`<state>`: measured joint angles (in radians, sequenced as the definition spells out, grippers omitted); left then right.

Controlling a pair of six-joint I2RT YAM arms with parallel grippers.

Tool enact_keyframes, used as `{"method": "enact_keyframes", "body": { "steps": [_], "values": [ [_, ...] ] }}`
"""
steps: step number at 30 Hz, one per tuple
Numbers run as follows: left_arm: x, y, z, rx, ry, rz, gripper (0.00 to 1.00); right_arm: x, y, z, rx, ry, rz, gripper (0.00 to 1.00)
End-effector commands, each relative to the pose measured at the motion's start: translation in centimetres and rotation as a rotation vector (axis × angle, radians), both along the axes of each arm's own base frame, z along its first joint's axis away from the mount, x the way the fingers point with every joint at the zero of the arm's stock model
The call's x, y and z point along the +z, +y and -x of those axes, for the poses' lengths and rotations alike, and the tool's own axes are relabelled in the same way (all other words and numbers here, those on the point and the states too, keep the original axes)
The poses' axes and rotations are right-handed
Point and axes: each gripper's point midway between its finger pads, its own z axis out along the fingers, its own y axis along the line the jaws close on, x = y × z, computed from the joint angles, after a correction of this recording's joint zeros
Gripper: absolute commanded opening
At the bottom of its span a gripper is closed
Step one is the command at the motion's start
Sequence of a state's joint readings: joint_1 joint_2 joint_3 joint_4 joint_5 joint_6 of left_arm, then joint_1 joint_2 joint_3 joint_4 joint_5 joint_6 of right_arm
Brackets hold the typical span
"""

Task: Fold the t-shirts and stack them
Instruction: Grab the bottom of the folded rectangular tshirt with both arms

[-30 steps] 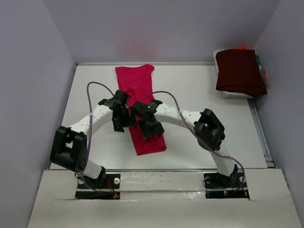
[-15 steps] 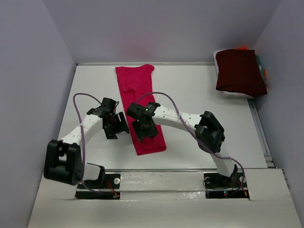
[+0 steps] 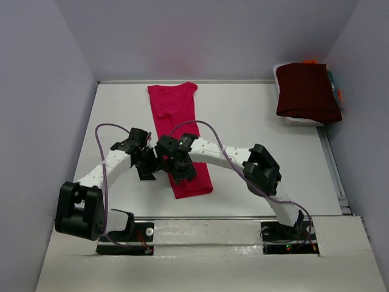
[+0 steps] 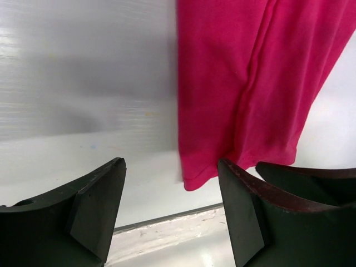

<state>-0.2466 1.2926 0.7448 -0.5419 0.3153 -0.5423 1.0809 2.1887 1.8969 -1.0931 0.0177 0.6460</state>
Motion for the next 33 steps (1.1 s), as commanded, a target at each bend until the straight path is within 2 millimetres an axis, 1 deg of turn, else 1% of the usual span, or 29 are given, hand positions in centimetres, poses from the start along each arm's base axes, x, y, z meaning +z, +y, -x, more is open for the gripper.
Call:
{"method": "enact_keyframes", "body": {
  "steps": [1, 4, 5, 7, 13, 17, 19, 21, 25, 26, 27, 29, 33],
  "values": [
    [0.8, -0.9, 0.1, -0.008, -0.021, 0.065, 0.78, -0.3, -0.2, 1.7, 0.012, 0.046, 0.001, 0.47],
    [0.8, -1.1, 0.1, -0.007, -0.018, 0.077, 0.78, -1.0, -0.7, 2.0, 0.014, 0.061, 0.020, 0.41],
    [0.8, -1.1, 0.1, -0.006, -0.017, 0.074, 0.78, -1.2, -0.7, 2.5, 0.023, 0.066, 0.028, 0.39],
    [0.9, -1.1, 0.1, -0.006, -0.019, 0.074, 0.78, -1.4, -0.9, 2.6, 0.022, 0.070, 0.033, 0.37],
    [1.2, -0.7, -0.1, 0.004, -0.022, 0.061, 0.78, -1.8, -0.9, 2.9, 0.025, 0.081, 0.029, 0.36],
    [1.0, -0.8, -0.1, 0.002, -0.014, 0.064, 0.78, -2.1, -0.8, 3.0, 0.031, 0.087, 0.023, 0.32],
    [1.0, -0.8, -0.1, 0.002, -0.014, 0.064, 0.78, -2.2, -0.9, 3.0, 0.031, 0.088, 0.024, 0.28],
    [1.0, -0.8, -0.2, 0.001, -0.014, 0.067, 0.78, -2.0, -0.8, 2.9, 0.031, 0.080, 0.019, 0.28],
    [1.1, -0.9, -0.4, -0.003, -0.018, 0.066, 0.78, -1.6, -0.8, 2.6, 0.028, 0.065, 0.024, 0.33],
    [1.0, -0.9, -0.3, -0.005, -0.015, 0.066, 0.78, -1.6, -0.7, 2.5, 0.030, 0.066, 0.026, 0.40],
    [1.0, -0.9, -0.3, -0.005, -0.013, 0.066, 0.78, -1.6, -0.7, 2.5, 0.030, 0.066, 0.026, 0.40],
    [1.0, -0.9, -0.4, -0.006, -0.015, 0.066, 0.78, -1.6, -0.6, 2.4, 0.032, 0.067, 0.031, 0.45],
    [1.2, -0.9, -0.5, -0.010, -0.020, 0.065, 0.78, -1.5, -0.1, 2.2, 0.039, 0.065, 0.027, 0.45]
  ]
}}
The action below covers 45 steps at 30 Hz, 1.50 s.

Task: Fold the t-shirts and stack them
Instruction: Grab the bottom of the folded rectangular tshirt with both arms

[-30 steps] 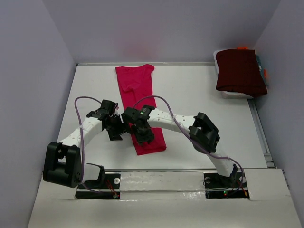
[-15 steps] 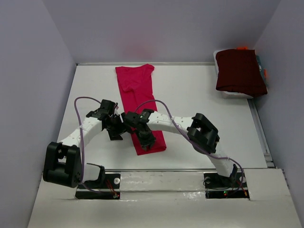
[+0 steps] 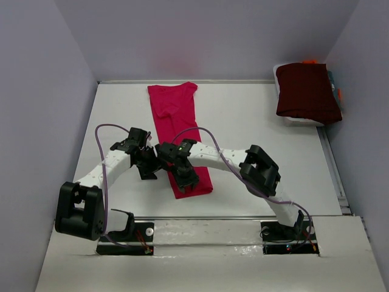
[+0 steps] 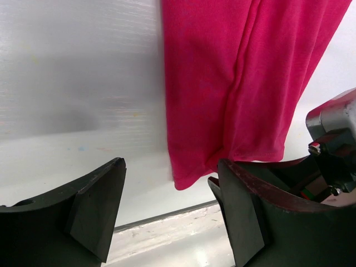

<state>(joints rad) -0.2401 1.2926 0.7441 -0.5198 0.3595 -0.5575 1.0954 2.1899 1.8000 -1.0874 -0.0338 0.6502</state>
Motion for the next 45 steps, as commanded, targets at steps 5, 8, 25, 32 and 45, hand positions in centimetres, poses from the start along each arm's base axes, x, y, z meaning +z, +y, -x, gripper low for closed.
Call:
{"method": "enact_keyframes", "body": {
  "steps": [5, 8, 25, 32, 45],
  "values": [
    [0.7, -0.2, -0.1, -0.021, -0.013, 0.016, 0.78, 0.6, 2.1, -0.6, 0.030, -0.017, -0.032, 0.45],
    [0.7, -0.2, -0.1, -0.026, -0.012, 0.017, 0.78, 0.4, 2.5, -0.8, 0.031, -0.016, -0.034, 0.45],
    [0.9, -0.3, -0.7, -0.051, -0.008, 0.033, 0.78, 2.1, 0.9, -1.5, -0.002, -0.077, 0.018, 0.10],
    [0.6, -0.1, -0.3, -0.065, 0.007, 0.021, 0.78, 4.4, -0.5, -1.9, -0.029, -0.131, 0.033, 0.08],
    [-0.3, 0.4, 0.1, -0.081, 0.033, -0.009, 0.78, 7.8, -2.8, -2.2, -0.103, -0.201, 0.030, 0.08]
  ]
}}
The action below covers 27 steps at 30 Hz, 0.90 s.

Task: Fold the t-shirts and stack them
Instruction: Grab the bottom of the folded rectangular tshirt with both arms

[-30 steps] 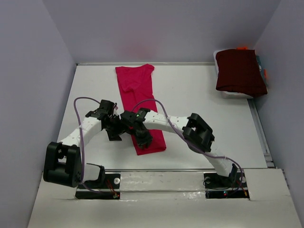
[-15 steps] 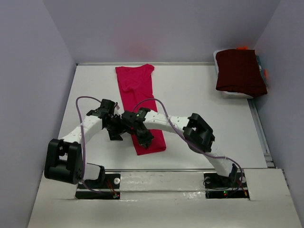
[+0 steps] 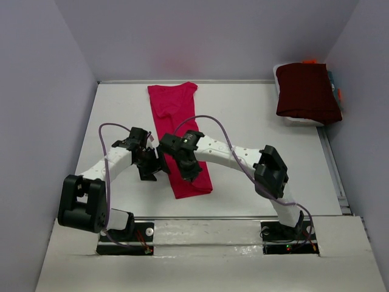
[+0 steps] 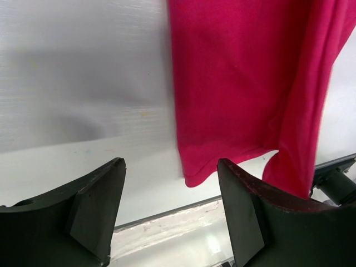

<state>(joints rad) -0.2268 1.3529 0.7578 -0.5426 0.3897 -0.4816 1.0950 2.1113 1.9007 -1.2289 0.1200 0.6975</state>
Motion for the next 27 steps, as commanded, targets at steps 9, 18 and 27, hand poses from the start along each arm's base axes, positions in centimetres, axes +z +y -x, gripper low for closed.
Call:
{"method": "enact_keyframes", "body": {
  "steps": [9, 18, 27],
  "values": [
    [0.6, 0.3, -0.5, -0.040, -0.001, -0.018, 0.78, 3.3, -4.2, -1.0, -0.113, -0.073, 0.019, 0.08],
    [0.2, 0.4, -0.5, -0.054, 0.014, -0.025, 0.78, 4.9, -6.0, -2.8, -0.159, -0.108, 0.016, 0.08],
    [-0.2, 0.4, -0.4, -0.057, 0.018, -0.025, 0.78, 6.2, -5.6, -4.3, -0.144, -0.126, 0.015, 0.08]
  ]
}}
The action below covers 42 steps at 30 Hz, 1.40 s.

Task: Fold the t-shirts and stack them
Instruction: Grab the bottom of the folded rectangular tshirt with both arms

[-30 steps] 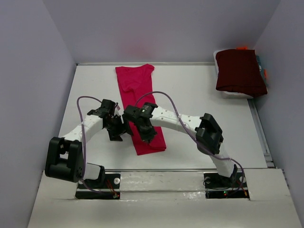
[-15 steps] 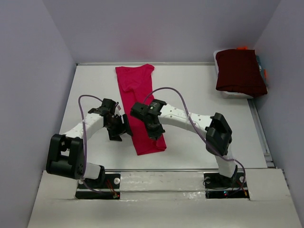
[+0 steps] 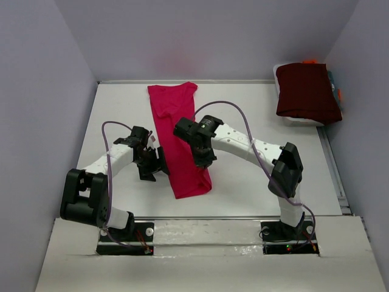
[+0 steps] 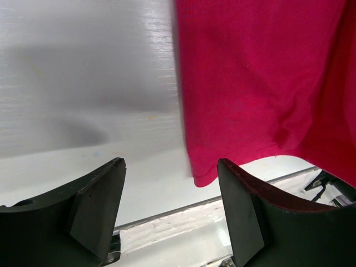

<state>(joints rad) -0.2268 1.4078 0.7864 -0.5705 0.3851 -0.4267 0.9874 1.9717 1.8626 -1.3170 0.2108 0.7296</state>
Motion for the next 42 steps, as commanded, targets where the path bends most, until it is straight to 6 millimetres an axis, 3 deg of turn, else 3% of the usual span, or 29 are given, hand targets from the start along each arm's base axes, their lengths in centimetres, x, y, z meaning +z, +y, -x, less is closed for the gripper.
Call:
{"method": "enact_keyframes", "body": {
  "steps": [1, 17, 31, 42],
  "values": [
    [0.5, 0.1, -0.5, -0.009, -0.012, 0.001, 0.78, 2.2, 0.0, -0.9, 0.009, -0.047, -0.007, 0.09],
    [0.5, -1.7, 1.6, -0.072, 0.052, 0.130, 0.78, 1.8, 0.0, -0.6, 0.015, -0.028, -0.004, 0.09],
    [0.6, -1.4, 1.1, -0.075, 0.045, 0.107, 0.78, -1.4, 0.9, 1.3, 0.093, 0.102, -0.030, 0.08],
    [0.6, -1.2, 0.9, -0.074, 0.046, 0.094, 0.77, -3.1, 3.0, 2.1, 0.159, 0.158, -0.092, 0.09]
  ]
}}
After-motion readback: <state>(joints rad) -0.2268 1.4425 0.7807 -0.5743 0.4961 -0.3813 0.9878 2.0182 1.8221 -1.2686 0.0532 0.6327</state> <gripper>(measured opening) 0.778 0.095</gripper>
